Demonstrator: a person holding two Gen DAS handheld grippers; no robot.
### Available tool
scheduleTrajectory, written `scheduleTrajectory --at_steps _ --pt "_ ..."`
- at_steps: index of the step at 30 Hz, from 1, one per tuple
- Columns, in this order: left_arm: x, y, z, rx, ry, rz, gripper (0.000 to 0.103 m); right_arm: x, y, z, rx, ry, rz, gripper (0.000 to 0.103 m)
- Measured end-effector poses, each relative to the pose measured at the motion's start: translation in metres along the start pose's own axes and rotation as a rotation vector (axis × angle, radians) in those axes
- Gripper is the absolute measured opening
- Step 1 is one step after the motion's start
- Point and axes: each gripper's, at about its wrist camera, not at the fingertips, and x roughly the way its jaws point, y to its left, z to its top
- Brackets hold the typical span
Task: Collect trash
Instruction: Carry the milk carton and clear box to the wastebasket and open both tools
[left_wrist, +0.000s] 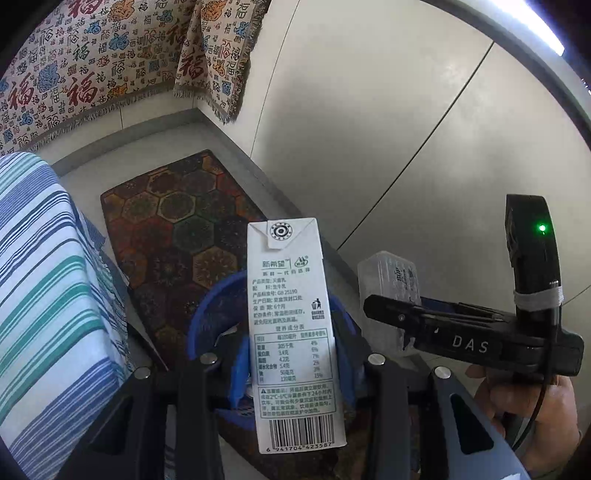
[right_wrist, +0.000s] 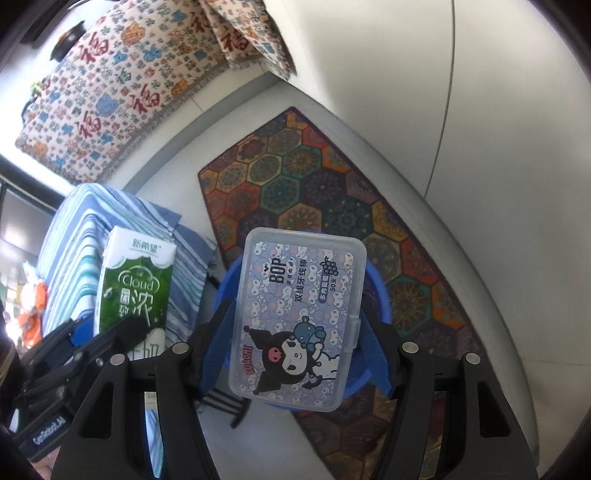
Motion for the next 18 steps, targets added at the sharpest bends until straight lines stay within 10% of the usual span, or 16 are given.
scheduleTrajectory --at_steps 5,18 --pt "0.014 0.005 0.0 -0.039 0.025 -0.016 0.061 0.012 -0.011 0.0 0.039 0.018 0.029 0.078" --pt "-0.081 0.001 -0.036 0.049 -0.142 0.028 0.061 -0.038 0.007 -0.01 -0.019 -0.166 -0.065 0.097"
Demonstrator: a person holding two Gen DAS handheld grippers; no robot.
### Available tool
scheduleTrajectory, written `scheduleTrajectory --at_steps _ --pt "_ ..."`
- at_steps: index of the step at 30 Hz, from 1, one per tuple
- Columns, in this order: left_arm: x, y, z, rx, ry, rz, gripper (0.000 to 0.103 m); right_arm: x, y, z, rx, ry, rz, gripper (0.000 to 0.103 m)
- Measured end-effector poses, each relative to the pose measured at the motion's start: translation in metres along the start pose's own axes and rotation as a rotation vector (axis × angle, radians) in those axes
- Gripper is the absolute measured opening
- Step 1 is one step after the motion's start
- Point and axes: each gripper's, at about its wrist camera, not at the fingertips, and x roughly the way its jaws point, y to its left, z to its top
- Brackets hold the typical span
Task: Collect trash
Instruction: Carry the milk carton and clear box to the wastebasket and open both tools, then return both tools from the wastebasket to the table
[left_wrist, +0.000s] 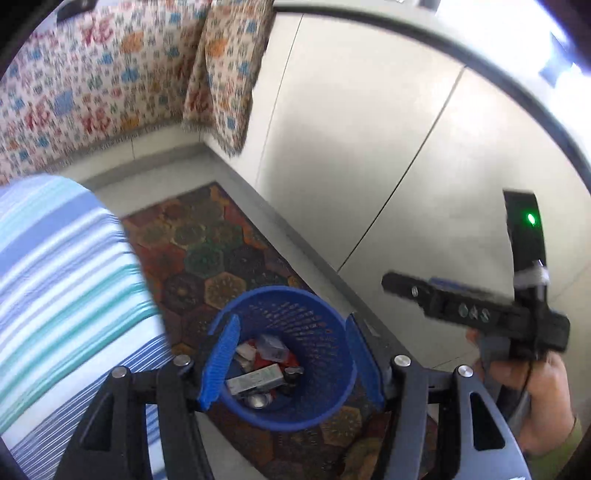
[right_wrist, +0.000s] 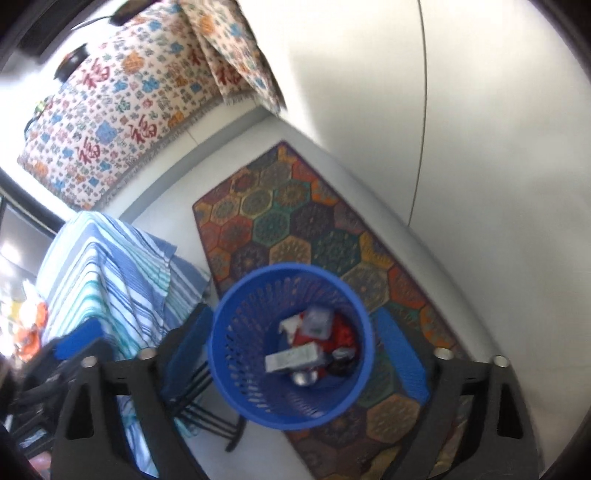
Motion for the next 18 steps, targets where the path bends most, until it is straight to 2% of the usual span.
scheduleTrajectory --at_steps 5,10,13,18 --pt "-0.061 0.033 -0.046 0.017 -0.017 0.074 0.061 -0.038 0.05 -0.012 -0.162 -0.136 -0.075 0.098" --pt "-0.112 0.089 -0.104 -0.024 0.02 0.211 0.061 -0.062 0.121 -0.045 -0.302 -0.235 -0.052 0.099" --pt "-0.139 0.126 -0.132 -0.067 0.024 0.292 0.061 -0.065 0.17 -0.077 -0.365 -0.22 0.022 0.099" --pt "-0.183 0.191 -0.166 -0.148 0.014 0.398 0.061 -0.048 0.262 -0.132 -0.526 -0.129 0.117 0.099"
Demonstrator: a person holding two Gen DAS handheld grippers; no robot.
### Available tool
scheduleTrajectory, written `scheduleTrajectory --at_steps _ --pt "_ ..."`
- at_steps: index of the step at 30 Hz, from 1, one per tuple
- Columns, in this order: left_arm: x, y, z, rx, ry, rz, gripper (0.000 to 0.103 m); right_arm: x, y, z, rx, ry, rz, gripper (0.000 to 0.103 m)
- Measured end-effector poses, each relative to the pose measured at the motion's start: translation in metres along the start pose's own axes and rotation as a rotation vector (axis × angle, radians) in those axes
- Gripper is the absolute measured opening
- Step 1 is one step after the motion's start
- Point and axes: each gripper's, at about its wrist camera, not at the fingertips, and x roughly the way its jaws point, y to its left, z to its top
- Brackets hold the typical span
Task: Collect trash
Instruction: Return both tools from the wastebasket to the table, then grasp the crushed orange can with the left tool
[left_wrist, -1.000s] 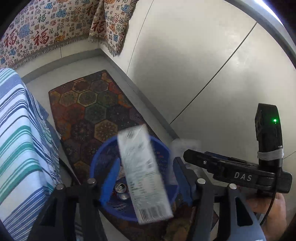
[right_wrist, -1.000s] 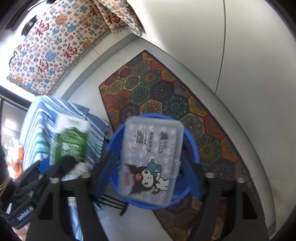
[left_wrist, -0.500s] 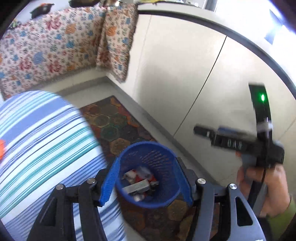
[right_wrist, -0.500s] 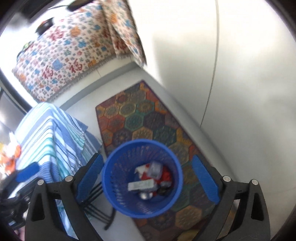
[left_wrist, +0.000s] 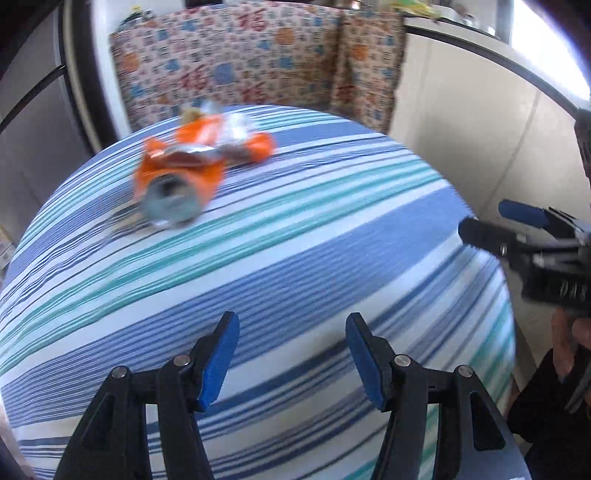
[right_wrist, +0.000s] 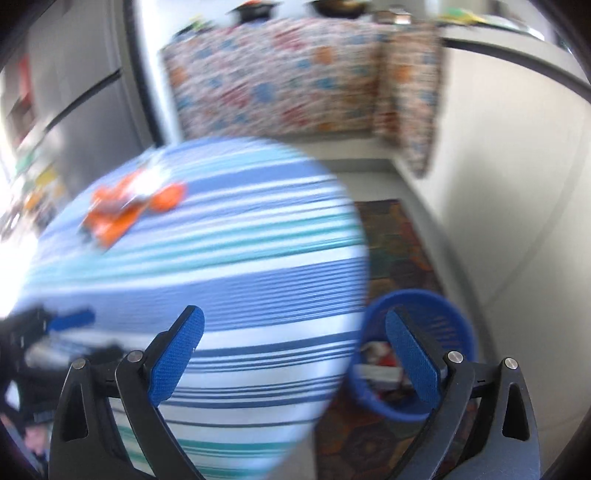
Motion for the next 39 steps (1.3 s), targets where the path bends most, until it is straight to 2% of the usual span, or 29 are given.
scheduleTrajectory --at_steps 5,7,10,13,14,17,21,25,29,32,33,35,39 --pt "-0.001 0.054 -0.005 -0.051 -0.001 0.045 0.061 0.035 0.063 0.011 -0.067 0.054 0.031 0.099" --pt "0.0 0.067 -0.005 -0.05 -0.013 0.059 0.062 0.049 0.078 0.016 -0.077 0.069 0.027 0.099" --pt "0.003 0.071 -0.001 -0.043 -0.021 0.053 0.067 0.066 0.093 0.019 -0.089 0.084 0.015 0.099" --pt "0.007 0.078 0.002 -0.032 -0.028 0.05 0.079 0.081 0.093 0.017 -0.078 0.113 -0.005 0.099" --pt "0.009 0.079 0.005 -0.033 -0.027 0.046 0.08 0.081 0.091 0.017 -0.064 0.11 0.003 0.1" --pt "0.017 0.082 0.015 -0.025 -0.028 0.036 0.08 0.084 0.089 0.018 -0.054 0.119 -0.001 0.103" --pt "0.028 0.09 0.037 -0.053 -0.044 -0.044 0.08 0.084 0.092 0.016 -0.057 0.12 -0.009 0.102" --pt "0.03 0.095 0.064 -0.082 -0.1 -0.088 0.08 0.083 0.093 0.015 -0.058 0.12 -0.009 0.102" --pt "0.042 0.095 0.085 -0.077 -0.105 -0.064 0.08 0.083 0.092 0.016 -0.058 0.12 -0.009 0.102" --pt "0.053 0.094 0.094 -0.067 -0.086 -0.08 0.08 0.083 0.092 0.015 -0.058 0.12 -0.009 0.102" --pt "0.054 0.093 0.095 -0.062 -0.091 -0.097 0.08 0.083 0.092 0.016 -0.058 0.121 -0.009 0.102" --pt "0.052 0.093 0.094 -0.059 -0.11 -0.102 0.064 0.083 0.092 0.016 -0.058 0.121 -0.009 0.102" --pt "0.043 0.098 0.085 -0.074 -0.116 -0.103 0.064 0.083 0.092 0.016 -0.058 0.121 -0.009 0.102"
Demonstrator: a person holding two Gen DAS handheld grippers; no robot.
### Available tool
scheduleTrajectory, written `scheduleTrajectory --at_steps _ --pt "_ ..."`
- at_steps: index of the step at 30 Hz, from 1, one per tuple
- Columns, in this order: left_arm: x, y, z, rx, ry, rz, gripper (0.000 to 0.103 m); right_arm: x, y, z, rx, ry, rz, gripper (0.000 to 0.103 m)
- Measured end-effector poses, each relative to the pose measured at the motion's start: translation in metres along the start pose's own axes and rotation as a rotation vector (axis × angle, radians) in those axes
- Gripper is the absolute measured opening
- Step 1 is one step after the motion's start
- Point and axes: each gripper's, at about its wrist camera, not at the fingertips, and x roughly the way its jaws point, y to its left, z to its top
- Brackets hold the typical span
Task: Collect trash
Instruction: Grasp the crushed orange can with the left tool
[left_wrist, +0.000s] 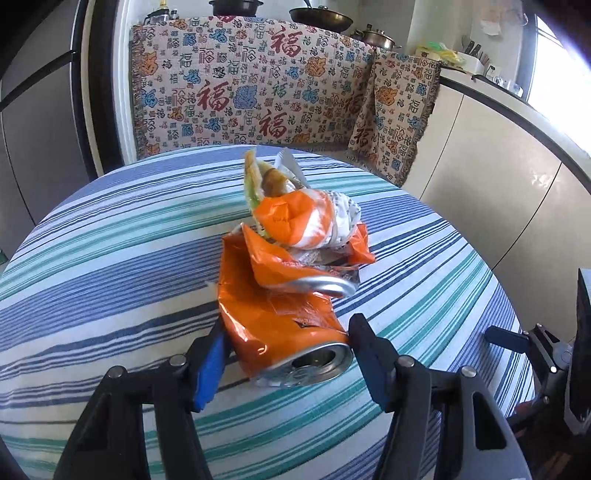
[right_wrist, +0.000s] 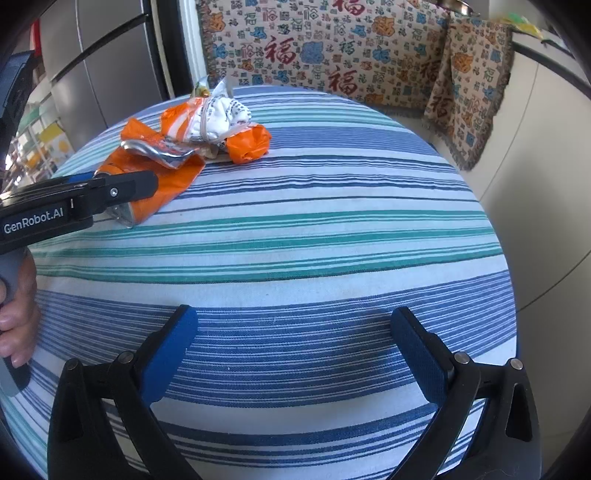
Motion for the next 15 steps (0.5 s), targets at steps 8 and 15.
scheduleTrajectory --at_steps 8,15 --pt "-0.055 0.037 -0.036 -0.071 -0.014 0.06 0.065 0.0 -0.001 0.0 0.0 0.001 0.0 0.103" --pt "-0.064 0.05 -0.059 -0.056 0.02 0.1 0.067 0.0 -0.001 0.0 -0.001 0.001 0.0 0.103"
